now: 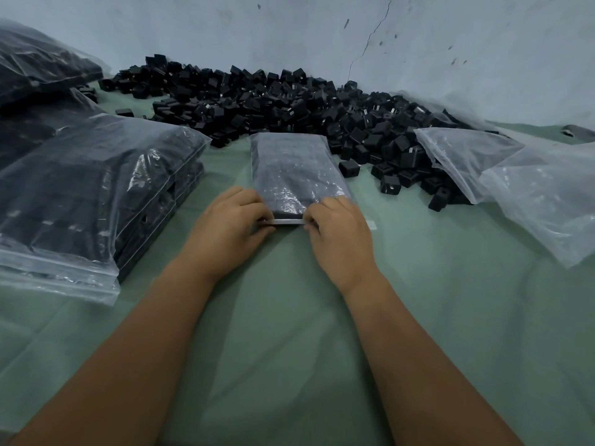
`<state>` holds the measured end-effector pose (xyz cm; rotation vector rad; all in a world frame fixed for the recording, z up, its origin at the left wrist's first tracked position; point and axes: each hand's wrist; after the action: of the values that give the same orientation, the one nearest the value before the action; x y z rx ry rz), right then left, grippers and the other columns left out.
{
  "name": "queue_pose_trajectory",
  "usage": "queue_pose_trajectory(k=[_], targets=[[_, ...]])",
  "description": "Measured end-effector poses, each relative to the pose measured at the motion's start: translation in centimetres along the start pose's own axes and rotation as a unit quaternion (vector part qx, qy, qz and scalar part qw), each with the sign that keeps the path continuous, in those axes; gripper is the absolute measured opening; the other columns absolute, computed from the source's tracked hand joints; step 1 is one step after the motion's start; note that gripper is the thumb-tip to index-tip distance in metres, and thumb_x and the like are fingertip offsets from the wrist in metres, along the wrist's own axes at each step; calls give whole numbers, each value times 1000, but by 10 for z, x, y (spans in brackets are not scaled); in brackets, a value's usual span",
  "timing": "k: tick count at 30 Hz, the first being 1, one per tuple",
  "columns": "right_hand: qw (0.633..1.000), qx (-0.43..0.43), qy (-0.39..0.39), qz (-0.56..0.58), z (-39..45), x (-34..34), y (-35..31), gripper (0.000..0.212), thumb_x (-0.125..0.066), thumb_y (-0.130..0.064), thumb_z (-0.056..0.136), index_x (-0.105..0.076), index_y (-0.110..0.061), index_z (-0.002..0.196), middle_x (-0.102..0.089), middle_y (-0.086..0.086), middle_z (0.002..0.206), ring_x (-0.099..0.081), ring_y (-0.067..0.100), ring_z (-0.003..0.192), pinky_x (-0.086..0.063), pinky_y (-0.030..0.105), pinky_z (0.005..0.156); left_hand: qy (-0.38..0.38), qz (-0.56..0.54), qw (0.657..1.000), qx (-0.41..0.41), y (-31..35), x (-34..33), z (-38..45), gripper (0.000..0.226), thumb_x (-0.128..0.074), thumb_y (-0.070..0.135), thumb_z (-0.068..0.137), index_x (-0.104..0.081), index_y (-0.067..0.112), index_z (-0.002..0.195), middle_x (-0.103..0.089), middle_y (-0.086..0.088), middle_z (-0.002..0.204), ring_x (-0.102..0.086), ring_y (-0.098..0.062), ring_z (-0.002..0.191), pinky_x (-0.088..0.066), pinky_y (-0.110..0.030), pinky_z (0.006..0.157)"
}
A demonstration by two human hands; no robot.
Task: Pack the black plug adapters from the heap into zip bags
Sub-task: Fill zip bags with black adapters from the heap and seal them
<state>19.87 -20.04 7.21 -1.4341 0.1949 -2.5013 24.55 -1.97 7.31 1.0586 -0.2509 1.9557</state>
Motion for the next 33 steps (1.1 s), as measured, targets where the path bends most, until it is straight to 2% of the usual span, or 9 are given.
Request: queue_pose_trajectory(k=[9,14,21,29,33], targets=[[1000,7,17,7,0,-2,-1,5,-60,-6,84,-64,-6,82,-59,9,83,-52,29,84,-42,41,79,8,6,1000,6,4,-1,3,7,-78,-2,76,-71,-1,75,-66,-13,76,-59,-33,73,-45,-33,67],[999,19,26,5,-1,-2,0,6,-59,-5,84,-64,-6,81,-59,10,82,-52,30,82,-42,42,77,6,18,1000,-11,9,-2,2,9,-80,0,74,-72,0,77,-64,-14,76,-60,-34,71,-52,-39,66],[999,26,19,9,-1,-4,-1,3,-62,-9,84,-65,-7,83,-59,7,84,-51,26,83,-42,37,76,-5,34,999,-12,12,-6,5,7,-76,-2,78,-69,-4,76,-64,-19,76,-59,-37,71,-51,-43,64],[999,46,19,-4,-1,-5,-3,7,-59,-6,85,-65,-5,82,-60,10,83,-54,30,83,-44,42,77,0,45,999,-26,10,-6,4,11,-81,-1,72,-70,1,74,-63,-14,73,-60,-35,67,-52,-40,66],[998,53,24,-6,-1,-5,-3,8,-58,-4,84,-64,-6,79,-59,9,81,-53,28,81,-44,42,75,-5,43,998,-41,13,-9,7,3,-73,1,77,-71,-1,76,-64,-18,73,-61,-37,68,-54,-45,65]])
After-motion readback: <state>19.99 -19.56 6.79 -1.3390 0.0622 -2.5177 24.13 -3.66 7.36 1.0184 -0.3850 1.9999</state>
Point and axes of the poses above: each hand's wrist, its own z-axis towards the middle knuckle, its own x-axis out of the back of the hand, y = z × x
